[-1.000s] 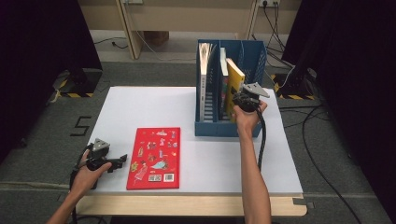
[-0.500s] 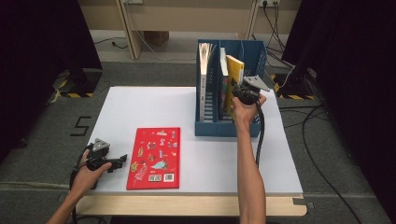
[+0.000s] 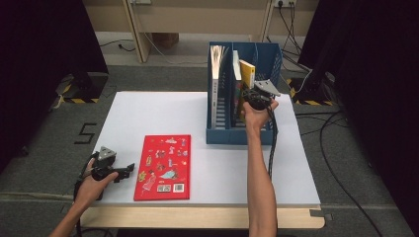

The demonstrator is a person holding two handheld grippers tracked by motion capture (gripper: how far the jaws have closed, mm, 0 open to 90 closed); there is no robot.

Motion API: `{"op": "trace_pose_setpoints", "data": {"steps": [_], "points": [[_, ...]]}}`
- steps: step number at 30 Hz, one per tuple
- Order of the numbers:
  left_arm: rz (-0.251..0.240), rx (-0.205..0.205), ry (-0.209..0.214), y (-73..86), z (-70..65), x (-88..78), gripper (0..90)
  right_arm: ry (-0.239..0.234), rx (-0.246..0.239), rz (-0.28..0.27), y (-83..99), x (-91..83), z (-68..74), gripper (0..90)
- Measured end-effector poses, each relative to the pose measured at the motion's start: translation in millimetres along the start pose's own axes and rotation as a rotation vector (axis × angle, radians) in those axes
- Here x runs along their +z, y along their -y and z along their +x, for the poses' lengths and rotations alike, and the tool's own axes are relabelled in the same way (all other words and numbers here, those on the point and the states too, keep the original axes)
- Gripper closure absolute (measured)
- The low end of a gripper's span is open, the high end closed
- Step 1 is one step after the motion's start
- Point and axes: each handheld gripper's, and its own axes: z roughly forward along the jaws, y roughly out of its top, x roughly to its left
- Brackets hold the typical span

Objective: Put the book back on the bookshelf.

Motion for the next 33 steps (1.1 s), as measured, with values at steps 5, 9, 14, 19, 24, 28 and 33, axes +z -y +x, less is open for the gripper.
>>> {"op": "trace_pose_setpoints", "data": {"steps": [5,9,14,19,24,28,33], "points": [[0.000,0.000,0.000,0.0,0.0,0.0,13.3,-0.003,-0.014,0.037,-1.1,-0.7,2.1,74.8],[0.000,0.002,-0.002,0.0,-0.2,-0.1,13.5,-0.014,-0.052,0.083,-3.6,-6.5,3.7,74.5],[0.000,0.003,-0.002,0.1,-0.3,-0.1,13.5,-0.029,-0.058,0.110,-1.1,-15.8,1.9,74.3],[-0.001,0.002,-0.002,0.0,-0.2,0.0,13.5,-0.051,-0.071,0.138,0.6,-23.9,1.2,73.6],[0.001,0.004,-0.002,0.0,-0.1,-0.2,13.5,-0.073,-0.078,0.150,4.6,-31.1,0.9,72.5],[0.002,0.004,-0.002,0.0,0.0,-0.2,13.4,-0.089,-0.069,0.157,8.3,-36.9,-1.4,70.1],[0.002,0.004,-0.002,0.0,0.0,-0.1,13.4,-0.120,-0.072,0.183,13.7,-45.8,-3.1,67.7]]}}
